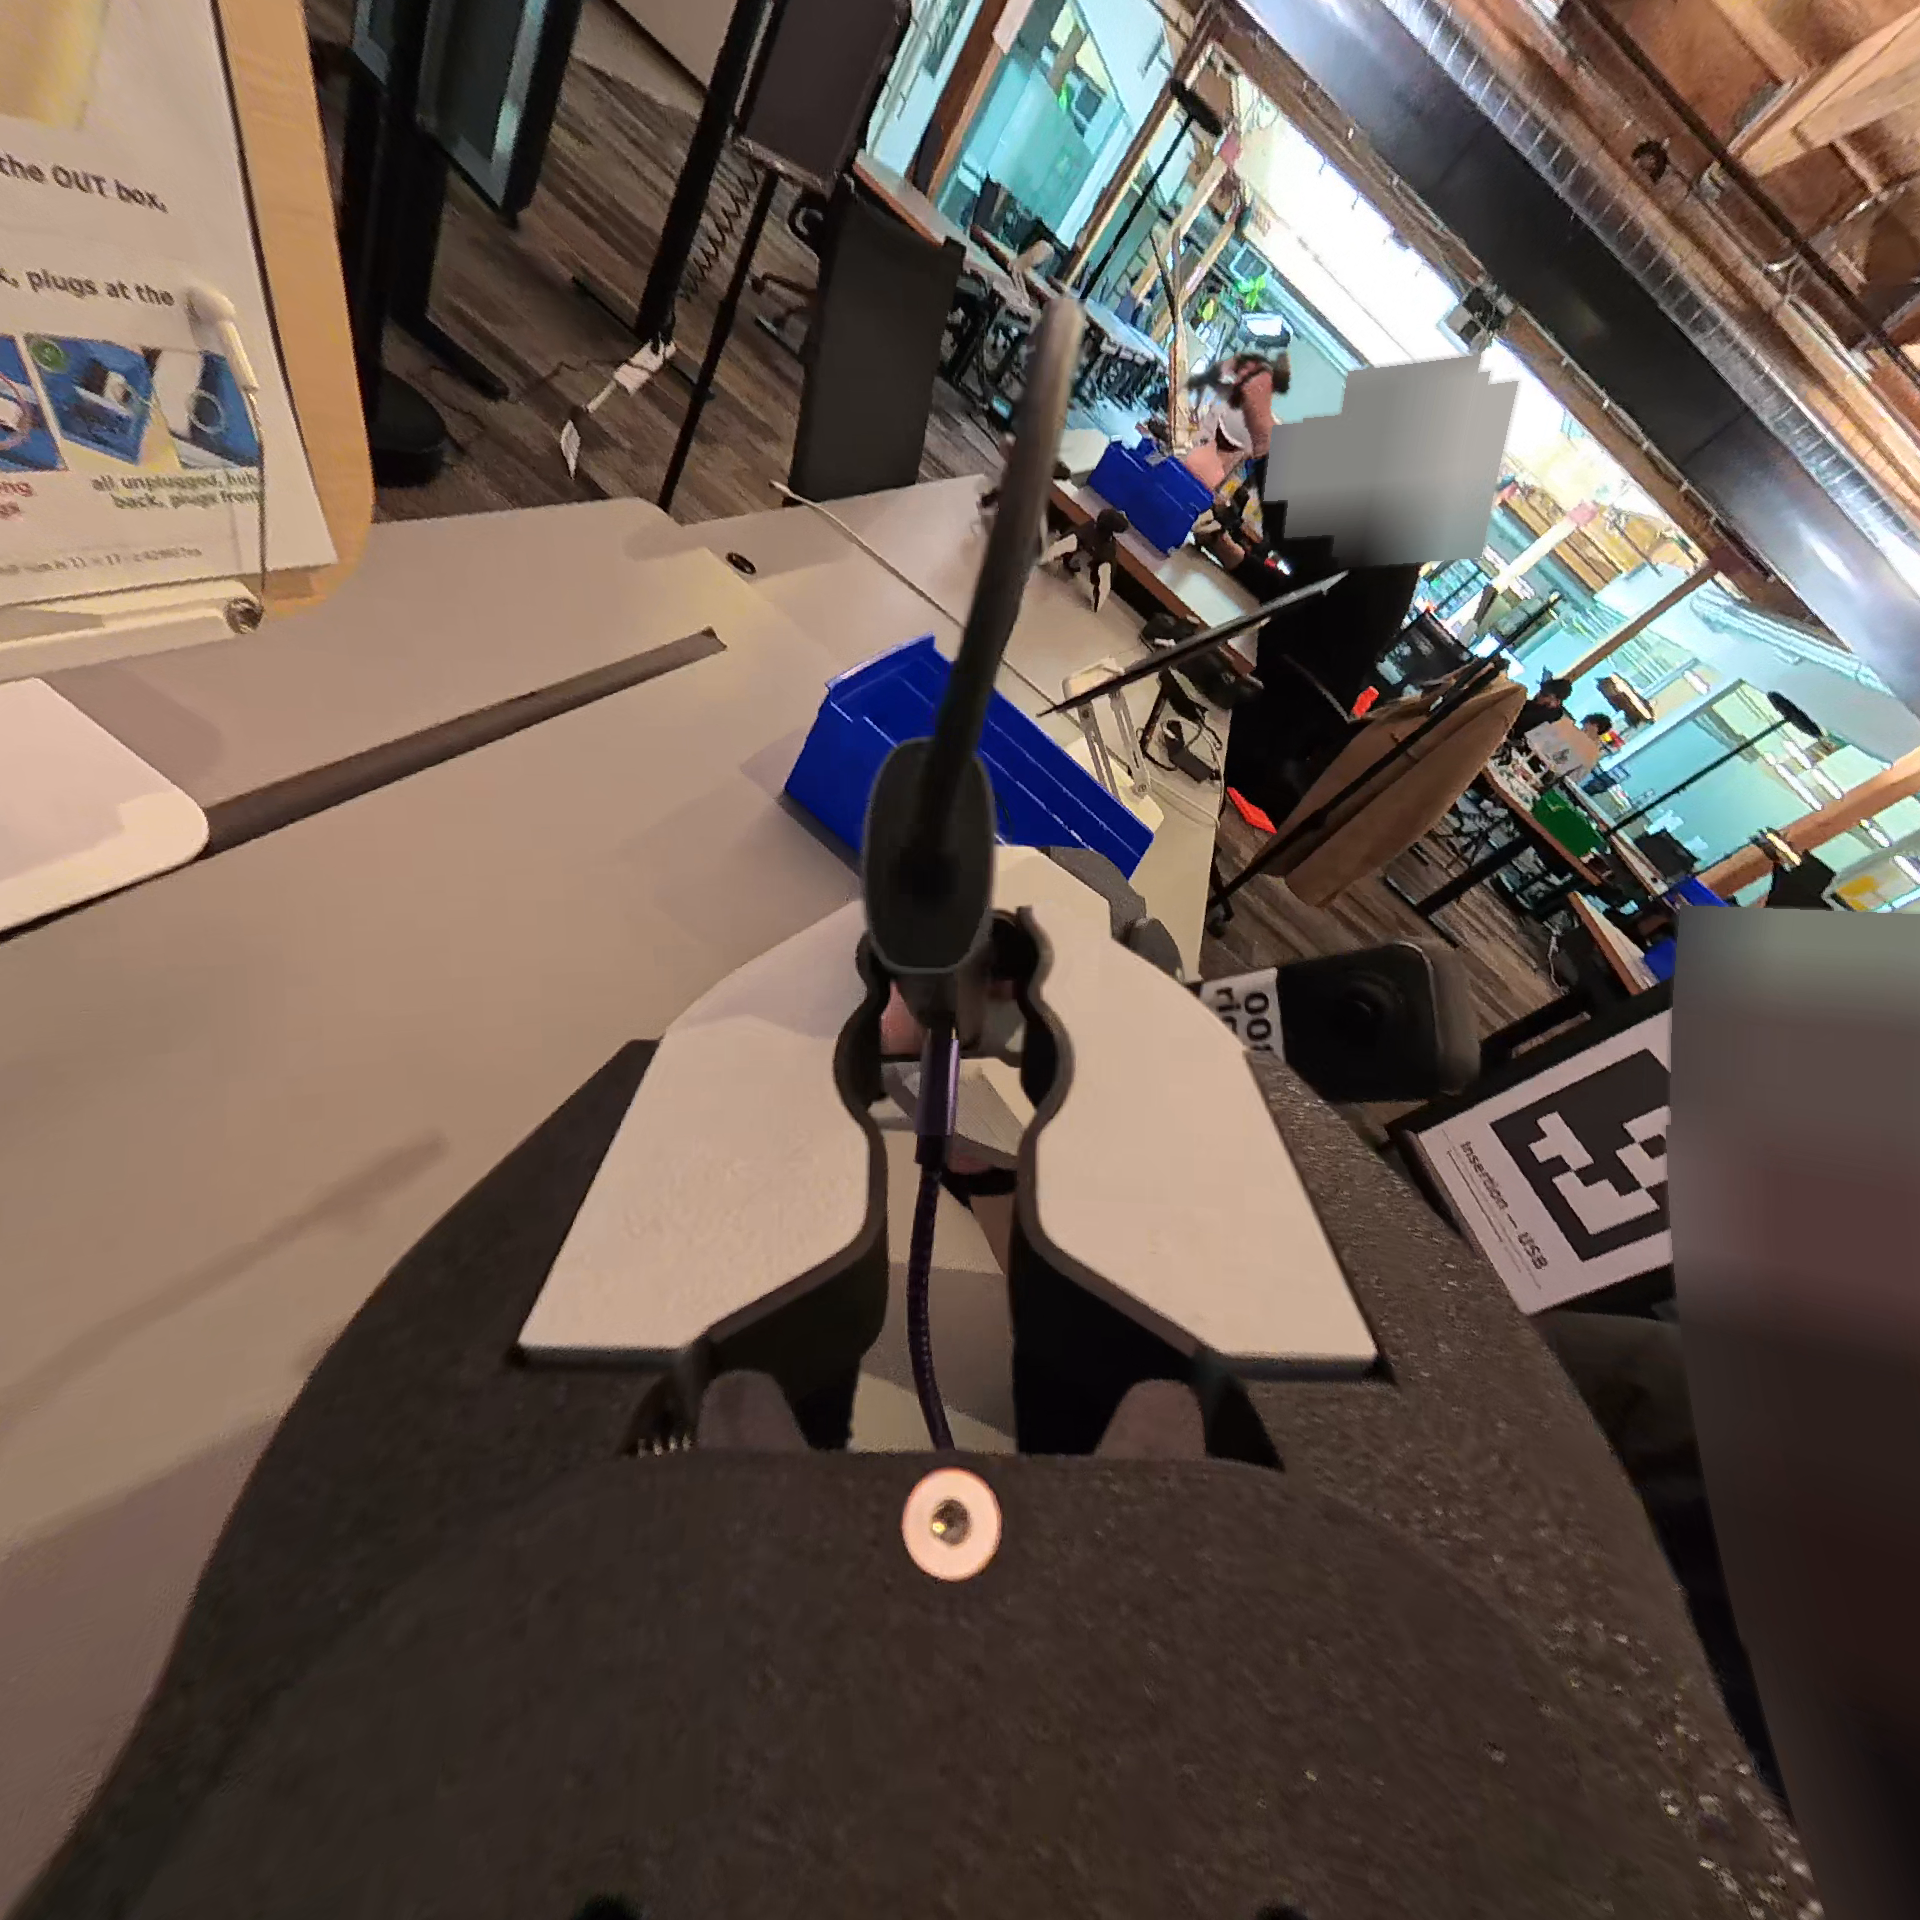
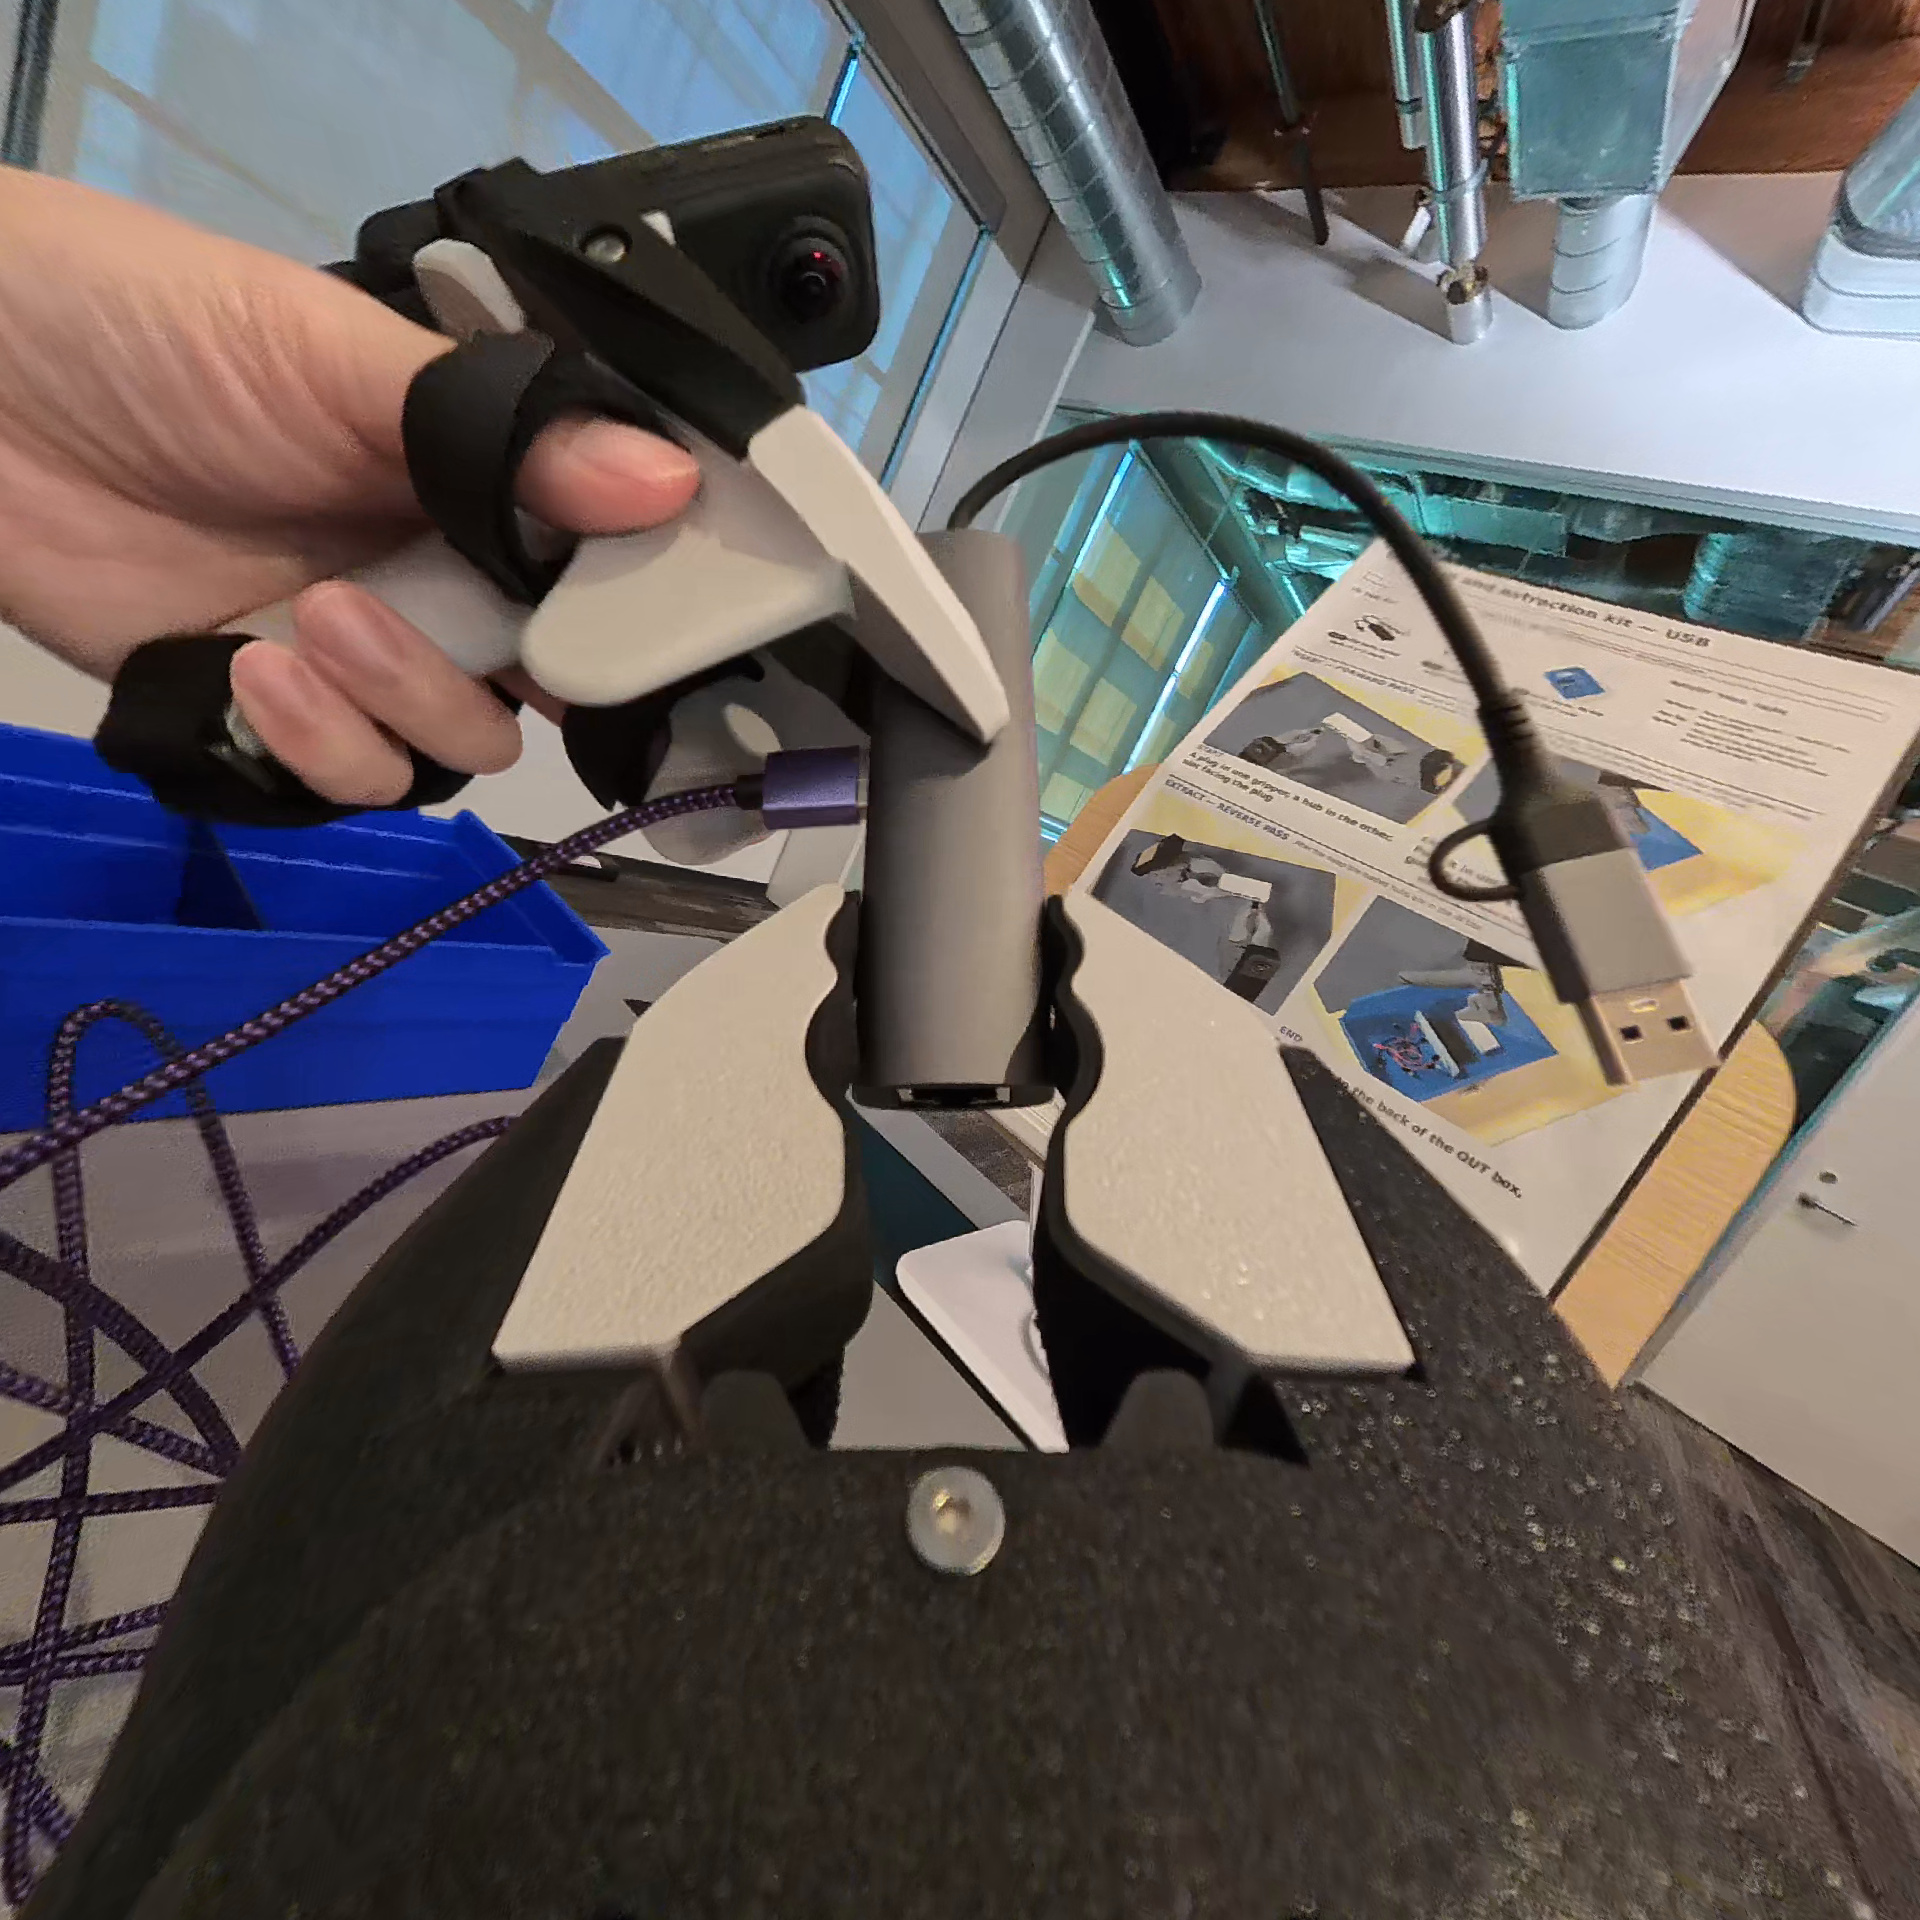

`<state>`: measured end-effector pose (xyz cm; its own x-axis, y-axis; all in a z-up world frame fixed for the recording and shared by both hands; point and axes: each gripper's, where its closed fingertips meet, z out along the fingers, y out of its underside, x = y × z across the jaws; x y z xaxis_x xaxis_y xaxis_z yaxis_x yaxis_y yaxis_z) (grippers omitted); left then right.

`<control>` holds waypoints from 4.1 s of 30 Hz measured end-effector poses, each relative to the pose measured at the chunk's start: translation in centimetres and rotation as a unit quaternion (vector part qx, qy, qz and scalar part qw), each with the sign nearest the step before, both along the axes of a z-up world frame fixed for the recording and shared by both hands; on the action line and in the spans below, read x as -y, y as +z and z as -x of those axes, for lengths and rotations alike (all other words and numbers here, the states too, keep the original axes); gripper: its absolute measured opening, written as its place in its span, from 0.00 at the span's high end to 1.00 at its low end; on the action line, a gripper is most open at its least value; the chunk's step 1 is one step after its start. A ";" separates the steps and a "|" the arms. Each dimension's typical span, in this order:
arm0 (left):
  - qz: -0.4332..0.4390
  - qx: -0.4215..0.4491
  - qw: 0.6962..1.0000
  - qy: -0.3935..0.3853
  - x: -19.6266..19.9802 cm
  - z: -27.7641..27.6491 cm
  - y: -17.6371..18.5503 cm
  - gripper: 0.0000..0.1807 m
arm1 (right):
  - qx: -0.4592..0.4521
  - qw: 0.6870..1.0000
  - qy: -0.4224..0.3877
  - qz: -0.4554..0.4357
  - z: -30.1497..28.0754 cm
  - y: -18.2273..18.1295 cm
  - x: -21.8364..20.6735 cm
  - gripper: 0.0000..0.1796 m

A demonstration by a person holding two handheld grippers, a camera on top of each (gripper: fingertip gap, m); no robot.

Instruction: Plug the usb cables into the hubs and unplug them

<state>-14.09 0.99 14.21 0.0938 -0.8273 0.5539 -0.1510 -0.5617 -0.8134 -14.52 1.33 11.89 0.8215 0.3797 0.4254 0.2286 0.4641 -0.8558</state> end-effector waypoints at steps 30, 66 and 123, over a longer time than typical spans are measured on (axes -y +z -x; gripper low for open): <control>-0.109 -0.242 0.955 -0.129 2.8 0.3 -9.3 0.90 | -0.100 0.925 0.204 0.304 -0.7 -1.6 1.8 0.86; 0.052 0.090 0.995 0.010 9.3 4.0 -8.1 0.83 | -0.250 0.881 0.334 0.224 -2.9 -1.9 -0.7 0.91; -0.433 -0.154 0.856 0.238 0.6 3.4 -12.8 0.90 | -0.348 0.789 0.241 0.445 2.3 -6.1 -1.3 0.83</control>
<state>-17.47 0.44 1.43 0.5652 -0.7431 -0.3584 -0.3542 0.1737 -0.9189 -16.77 2.68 5.84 0.4065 0.6138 -0.6768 -0.4607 -0.5019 -0.7320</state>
